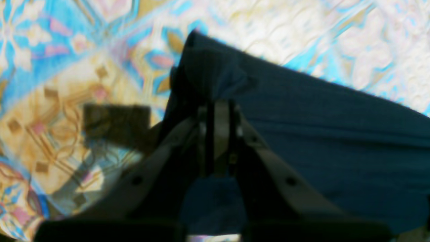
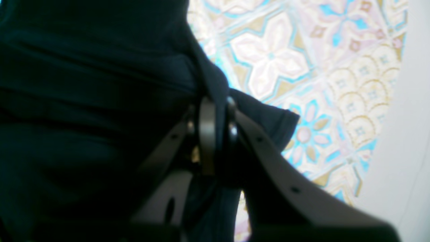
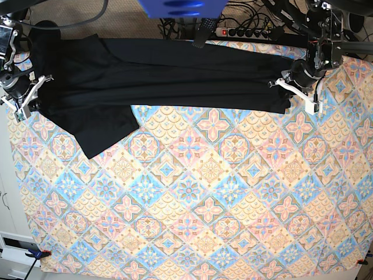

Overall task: Fold the T-shirt properly
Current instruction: 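Lift the grasped edge and fold it over toward the robot, then release the edge and move the right gripper to the sleeve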

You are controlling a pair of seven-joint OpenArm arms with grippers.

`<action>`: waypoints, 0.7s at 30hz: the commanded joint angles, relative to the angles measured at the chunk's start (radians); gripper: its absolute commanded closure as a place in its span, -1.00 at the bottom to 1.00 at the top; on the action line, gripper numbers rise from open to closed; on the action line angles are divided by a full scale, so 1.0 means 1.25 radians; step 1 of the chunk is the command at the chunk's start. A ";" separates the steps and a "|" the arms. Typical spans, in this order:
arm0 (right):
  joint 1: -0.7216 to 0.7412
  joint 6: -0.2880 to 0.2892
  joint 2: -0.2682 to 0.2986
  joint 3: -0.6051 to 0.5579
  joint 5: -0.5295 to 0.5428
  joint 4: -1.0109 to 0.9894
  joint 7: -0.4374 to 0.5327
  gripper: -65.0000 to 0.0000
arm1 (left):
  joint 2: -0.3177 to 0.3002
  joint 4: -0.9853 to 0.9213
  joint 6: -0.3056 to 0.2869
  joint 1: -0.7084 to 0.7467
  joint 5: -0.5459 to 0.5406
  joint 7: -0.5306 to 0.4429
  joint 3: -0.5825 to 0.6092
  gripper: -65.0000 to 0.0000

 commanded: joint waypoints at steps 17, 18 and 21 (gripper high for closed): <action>-0.035 -0.017 0.020 0.068 -0.005 0.014 -0.058 0.35 | -0.008 -0.095 0.006 -0.083 0.100 -0.019 0.105 0.86; -0.035 -0.017 0.018 0.093 -0.005 0.014 -0.062 0.34 | -0.008 -0.103 0.006 -0.084 0.100 -0.019 0.105 0.81; -0.035 -0.017 -0.004 0.152 -0.004 0.015 -0.063 0.33 | -0.008 -0.114 0.006 -0.085 0.098 -0.019 0.105 0.67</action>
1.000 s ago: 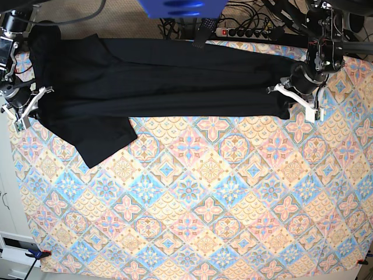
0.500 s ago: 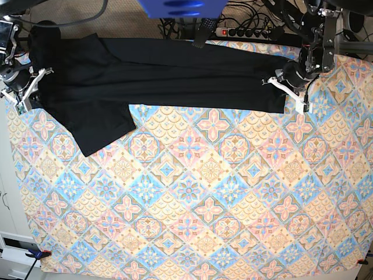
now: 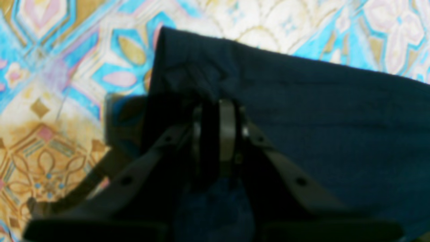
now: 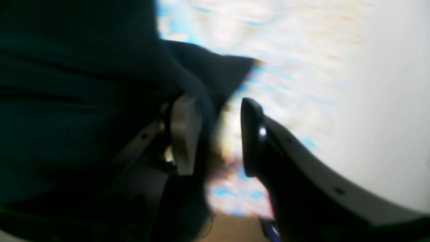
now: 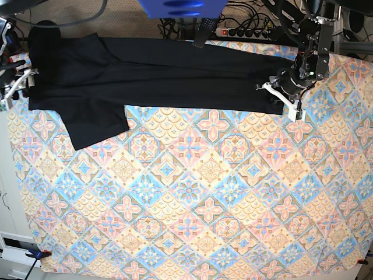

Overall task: Fold the T-shirt properly
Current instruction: 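Release the edge and move the right gripper to the sleeve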

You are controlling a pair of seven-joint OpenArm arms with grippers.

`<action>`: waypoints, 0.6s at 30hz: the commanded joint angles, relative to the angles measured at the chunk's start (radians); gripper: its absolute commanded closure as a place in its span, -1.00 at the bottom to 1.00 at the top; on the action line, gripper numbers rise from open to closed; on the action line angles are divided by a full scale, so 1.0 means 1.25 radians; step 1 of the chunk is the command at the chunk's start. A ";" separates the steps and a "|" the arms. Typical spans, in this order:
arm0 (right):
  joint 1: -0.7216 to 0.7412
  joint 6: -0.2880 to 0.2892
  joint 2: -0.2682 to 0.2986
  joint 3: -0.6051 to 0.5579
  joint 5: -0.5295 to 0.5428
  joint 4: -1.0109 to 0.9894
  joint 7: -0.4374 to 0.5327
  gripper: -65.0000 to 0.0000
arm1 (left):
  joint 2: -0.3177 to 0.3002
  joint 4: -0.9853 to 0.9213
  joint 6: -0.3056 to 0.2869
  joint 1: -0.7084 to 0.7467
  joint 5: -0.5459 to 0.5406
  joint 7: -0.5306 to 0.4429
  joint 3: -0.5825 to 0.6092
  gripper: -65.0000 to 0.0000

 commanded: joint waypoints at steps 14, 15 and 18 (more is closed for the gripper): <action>0.088 0.001 -0.034 -0.014 0.009 0.155 -0.065 0.33 | 0.010 -0.003 0.015 0.000 0.021 0.014 -0.004 0.55; 0.109 0.001 -0.034 -0.046 0.009 0.149 -0.075 0.32 | 0.010 -0.003 0.015 0.000 0.020 0.014 -0.004 0.55; 0.196 0.001 -0.032 -0.166 0.009 0.101 -0.129 0.20 | 0.010 -0.003 0.015 0.001 0.020 0.014 -0.004 0.55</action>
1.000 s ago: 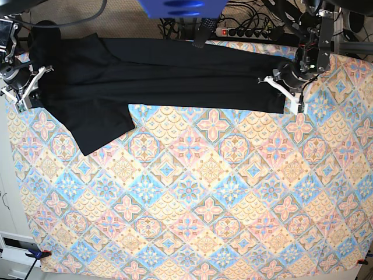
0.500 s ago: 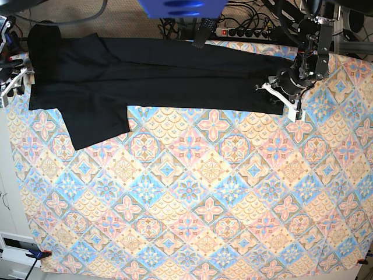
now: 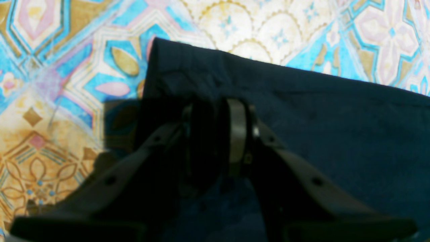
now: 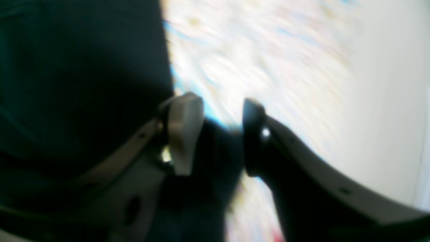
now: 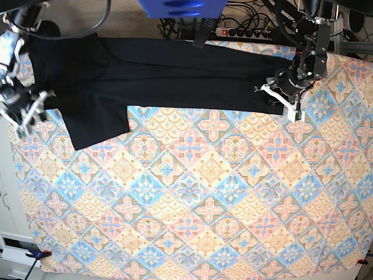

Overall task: Fold the T-shirt properly
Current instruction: 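Release the edge and move the right gripper to the sleeve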

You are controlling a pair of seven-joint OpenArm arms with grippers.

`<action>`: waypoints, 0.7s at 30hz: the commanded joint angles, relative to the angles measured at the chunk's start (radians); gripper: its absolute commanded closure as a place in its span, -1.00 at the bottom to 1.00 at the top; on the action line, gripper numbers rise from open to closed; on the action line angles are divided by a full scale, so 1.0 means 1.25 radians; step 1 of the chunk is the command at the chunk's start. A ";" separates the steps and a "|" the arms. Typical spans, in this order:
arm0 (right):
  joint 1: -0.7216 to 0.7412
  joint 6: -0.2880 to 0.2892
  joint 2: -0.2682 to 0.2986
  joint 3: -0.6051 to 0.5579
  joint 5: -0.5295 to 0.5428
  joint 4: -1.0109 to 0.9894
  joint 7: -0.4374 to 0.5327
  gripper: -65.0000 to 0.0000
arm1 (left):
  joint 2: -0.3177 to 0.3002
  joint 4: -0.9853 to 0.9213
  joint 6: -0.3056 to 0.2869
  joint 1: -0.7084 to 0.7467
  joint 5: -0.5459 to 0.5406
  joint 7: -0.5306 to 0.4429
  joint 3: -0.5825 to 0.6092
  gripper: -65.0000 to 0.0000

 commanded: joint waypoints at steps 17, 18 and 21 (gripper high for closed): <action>0.263 -0.001 0.024 -0.153 0.012 -0.399 0.083 0.07 | -0.010 0.001 0.009 0.010 0.006 0.030 -0.001 0.44; 0.276 -0.001 0.022 -0.176 0.012 -0.408 0.089 0.07 | -0.010 0.001 0.009 0.010 0.006 0.032 -0.001 0.35; 0.287 -0.001 0.022 -0.219 0.012 -0.432 0.107 0.07 | -0.010 0.001 0.011 0.010 0.006 0.033 -0.001 0.08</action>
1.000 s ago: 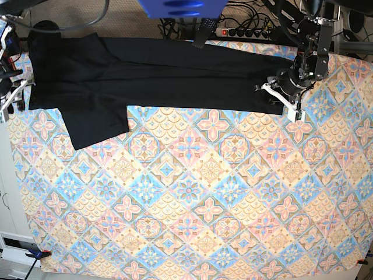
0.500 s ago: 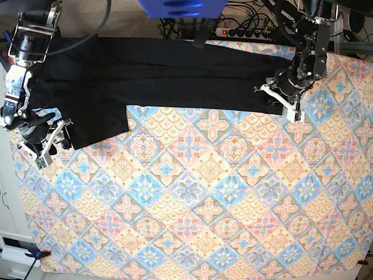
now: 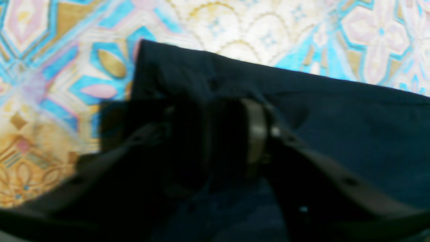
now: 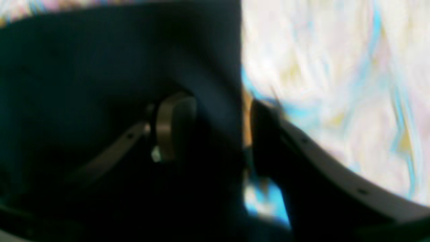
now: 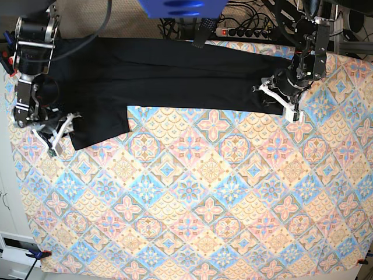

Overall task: Fold the T-shirt properly
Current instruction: 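Release the edge and move the right gripper to the sleeve, then grasp the sleeve with the right gripper and fold it onto the shirt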

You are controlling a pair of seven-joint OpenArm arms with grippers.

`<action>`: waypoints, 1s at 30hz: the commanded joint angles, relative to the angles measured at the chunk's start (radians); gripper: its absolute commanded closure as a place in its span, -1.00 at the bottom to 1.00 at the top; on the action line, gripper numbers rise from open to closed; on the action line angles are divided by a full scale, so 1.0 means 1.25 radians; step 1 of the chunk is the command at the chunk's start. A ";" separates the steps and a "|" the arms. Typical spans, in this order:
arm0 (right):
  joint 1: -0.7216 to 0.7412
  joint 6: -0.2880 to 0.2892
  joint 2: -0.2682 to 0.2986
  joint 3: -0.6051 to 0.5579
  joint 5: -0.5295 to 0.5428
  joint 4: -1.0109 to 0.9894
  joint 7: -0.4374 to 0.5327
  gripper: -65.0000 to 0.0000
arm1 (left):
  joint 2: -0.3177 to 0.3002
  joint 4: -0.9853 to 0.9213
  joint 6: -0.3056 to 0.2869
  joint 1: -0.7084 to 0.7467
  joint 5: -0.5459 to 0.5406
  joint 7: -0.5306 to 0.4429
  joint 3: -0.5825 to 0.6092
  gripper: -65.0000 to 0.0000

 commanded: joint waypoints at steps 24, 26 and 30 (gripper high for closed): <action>0.021 0.002 0.012 -0.048 0.014 -0.055 0.057 0.07 | 0.003 0.156 0.022 0.048 -0.121 0.035 -0.138 -0.50; 0.021 0.002 0.012 -0.008 0.015 -0.054 0.084 0.08 | 0.003 0.156 0.022 0.050 -0.123 0.035 -0.138 -0.50; 0.021 0.002 0.012 0.053 0.015 -0.054 0.103 0.08 | 0.003 0.156 0.022 0.050 -0.123 0.035 -0.138 -0.49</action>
